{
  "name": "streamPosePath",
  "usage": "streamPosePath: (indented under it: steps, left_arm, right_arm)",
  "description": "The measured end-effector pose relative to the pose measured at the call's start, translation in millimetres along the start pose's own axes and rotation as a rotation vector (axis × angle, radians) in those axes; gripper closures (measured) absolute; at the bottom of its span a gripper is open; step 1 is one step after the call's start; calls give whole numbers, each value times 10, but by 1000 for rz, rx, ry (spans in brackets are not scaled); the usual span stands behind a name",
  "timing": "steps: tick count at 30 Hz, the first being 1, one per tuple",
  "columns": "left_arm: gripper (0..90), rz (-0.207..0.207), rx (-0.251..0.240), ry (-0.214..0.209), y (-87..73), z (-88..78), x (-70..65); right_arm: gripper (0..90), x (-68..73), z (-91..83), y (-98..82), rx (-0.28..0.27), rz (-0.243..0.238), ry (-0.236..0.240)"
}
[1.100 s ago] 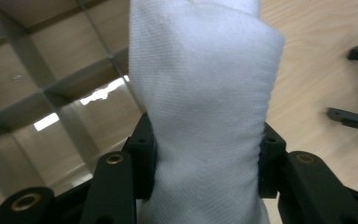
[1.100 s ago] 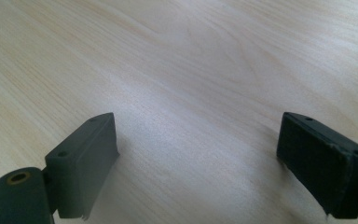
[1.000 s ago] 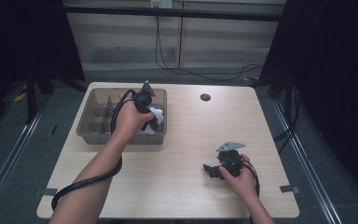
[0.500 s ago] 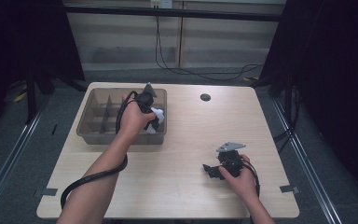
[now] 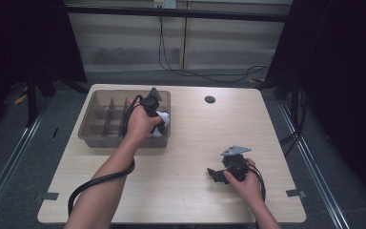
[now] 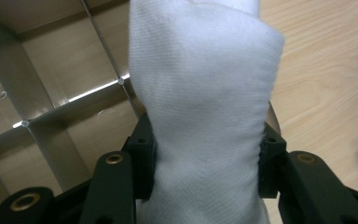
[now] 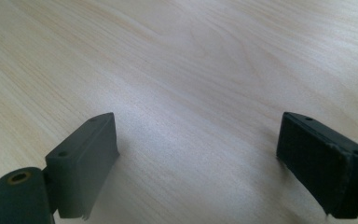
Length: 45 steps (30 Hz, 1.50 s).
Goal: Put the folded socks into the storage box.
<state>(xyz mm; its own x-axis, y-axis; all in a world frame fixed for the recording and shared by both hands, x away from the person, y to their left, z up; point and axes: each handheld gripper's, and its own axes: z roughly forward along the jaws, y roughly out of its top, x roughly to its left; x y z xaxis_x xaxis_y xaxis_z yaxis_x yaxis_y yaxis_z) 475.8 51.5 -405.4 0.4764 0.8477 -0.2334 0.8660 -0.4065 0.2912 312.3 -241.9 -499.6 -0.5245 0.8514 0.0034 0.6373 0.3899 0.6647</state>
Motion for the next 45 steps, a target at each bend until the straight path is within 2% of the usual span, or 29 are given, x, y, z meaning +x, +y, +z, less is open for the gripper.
streamPosePath:
  steps: [15, 20, 27, 31, 35, 45]
  left_arm:
    - [535, -50, -6, -13, 10, 105, 3]
    - [529, -82, -12, -19, -4, 132, 13]
    - [503, -89, -22, -16, -15, 138, 14]
    - [458, -72, -30, 0, -20, 127, 5]
    - [425, -80, -37, -7, -24, 113, 4]
    - [380, -60, -45, 8, -25, 65, -7]
  right_arm:
    - [119, 3, -1, 2, 3, -7, -1]
    - [118, 4, 1, 3, 1, -9, -1]
    - [119, 5, 2, 4, 2, -7, -1]
    - [119, 7, 3, 5, 2, -7, -1]
    - [119, 9, 3, 6, 2, -7, -1]
    - [119, 15, 4, 8, 5, -4, -2]
